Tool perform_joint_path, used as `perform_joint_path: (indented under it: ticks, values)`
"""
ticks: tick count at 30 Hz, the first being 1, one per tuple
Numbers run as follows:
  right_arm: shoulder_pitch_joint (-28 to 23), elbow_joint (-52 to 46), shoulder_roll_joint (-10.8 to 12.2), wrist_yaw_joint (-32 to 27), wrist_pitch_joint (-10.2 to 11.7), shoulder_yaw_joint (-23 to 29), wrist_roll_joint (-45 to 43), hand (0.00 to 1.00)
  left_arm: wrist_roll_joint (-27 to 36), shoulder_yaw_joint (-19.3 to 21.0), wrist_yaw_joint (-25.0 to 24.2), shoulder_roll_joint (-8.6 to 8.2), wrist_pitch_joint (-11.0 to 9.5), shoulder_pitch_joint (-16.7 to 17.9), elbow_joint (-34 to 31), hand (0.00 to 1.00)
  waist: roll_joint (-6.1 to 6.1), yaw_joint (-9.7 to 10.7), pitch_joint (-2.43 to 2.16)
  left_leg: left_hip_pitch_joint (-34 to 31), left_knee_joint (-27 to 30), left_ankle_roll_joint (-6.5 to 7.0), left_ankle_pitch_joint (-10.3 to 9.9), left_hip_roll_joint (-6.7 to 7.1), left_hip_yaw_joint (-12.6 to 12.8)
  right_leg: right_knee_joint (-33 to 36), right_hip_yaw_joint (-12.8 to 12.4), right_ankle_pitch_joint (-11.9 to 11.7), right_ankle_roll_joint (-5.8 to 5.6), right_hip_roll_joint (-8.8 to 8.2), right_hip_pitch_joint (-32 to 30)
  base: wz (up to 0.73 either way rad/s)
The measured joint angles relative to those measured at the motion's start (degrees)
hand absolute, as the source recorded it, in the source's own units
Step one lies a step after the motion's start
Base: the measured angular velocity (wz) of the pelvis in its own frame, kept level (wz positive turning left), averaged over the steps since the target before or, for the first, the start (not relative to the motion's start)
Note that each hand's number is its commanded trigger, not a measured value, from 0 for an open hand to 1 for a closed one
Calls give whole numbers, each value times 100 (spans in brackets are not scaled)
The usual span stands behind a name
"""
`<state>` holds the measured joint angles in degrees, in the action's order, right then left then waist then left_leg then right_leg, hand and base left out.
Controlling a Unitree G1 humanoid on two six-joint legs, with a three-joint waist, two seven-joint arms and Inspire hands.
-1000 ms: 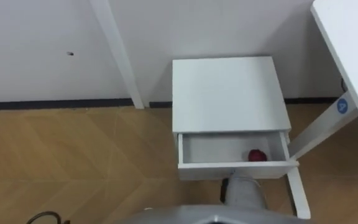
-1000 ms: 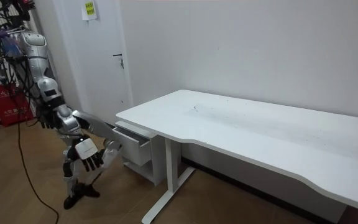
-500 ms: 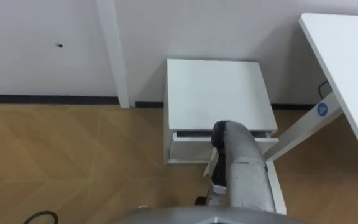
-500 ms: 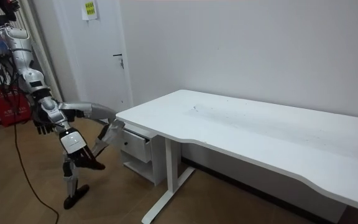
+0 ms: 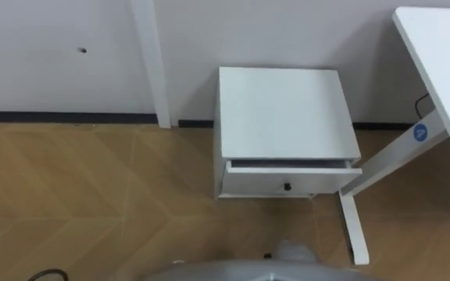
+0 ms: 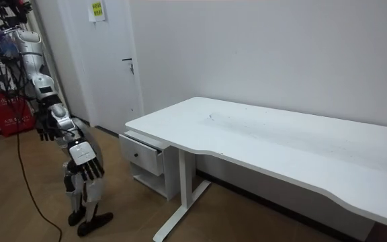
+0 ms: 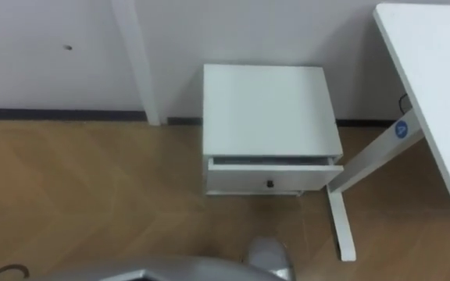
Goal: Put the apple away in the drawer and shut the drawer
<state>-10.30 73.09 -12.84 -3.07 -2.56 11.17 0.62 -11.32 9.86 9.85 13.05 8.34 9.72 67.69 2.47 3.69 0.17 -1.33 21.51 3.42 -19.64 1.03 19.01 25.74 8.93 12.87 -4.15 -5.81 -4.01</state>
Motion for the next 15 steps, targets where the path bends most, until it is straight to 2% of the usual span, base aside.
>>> perform_joint_path:
  ticks: [2, 4, 6, 8, 11, 15]
  values:
    - [208, 29, 4, 1, 97, 135, -23, 0, 59, 110, -8, -13, -54, -23, 20, 0, 77, -58, -3, 130, -88, 2, 2, -28, -35, -728, 73, 15, 57, 152, 445, -38]
    - [260, 11, -3, -13, 199, 150, -13, 0, 55, 126, -22, -69, -118, -49, 66, 0, 77, -63, -7, 240, -201, -37, 12, -78, -58, -1017, 207, -49, 156, 231, 627, -8]
    - [279, -16, 7, -10, 251, 150, -51, 0, 54, 127, -36, -102, -178, -65, 67, 0, 55, -77, -17, 311, -294, -43, 50, -121, -57, -1172, 216, -79, 200, 305, 731, 0]
    - [291, -20, 80, 0, 259, 153, -86, 0, 56, 221, -35, -115, -205, -60, 71, 0, 34, -79, -23, 398, -442, 194, 207, -149, -78, -1320, 221, -111, 259, 386, 813, 0]
    - [273, -15, 177, 11, 325, 154, -23, 0, 58, 270, -34, -152, -260, -30, 66, 0, 31, -66, -26, 440, -591, 110, 334, -145, -201, -1325, 246, -108, 270, 408, 798, 7]
    - [275, -13, 198, 20, 398, 145, 90, 0, 68, 272, -33, -193, -372, 6, 82, 0, 29, -69, -25, 525, -791, 25, 398, -136, -232, -1435, 253, -92, 312, 447, 875, 1]
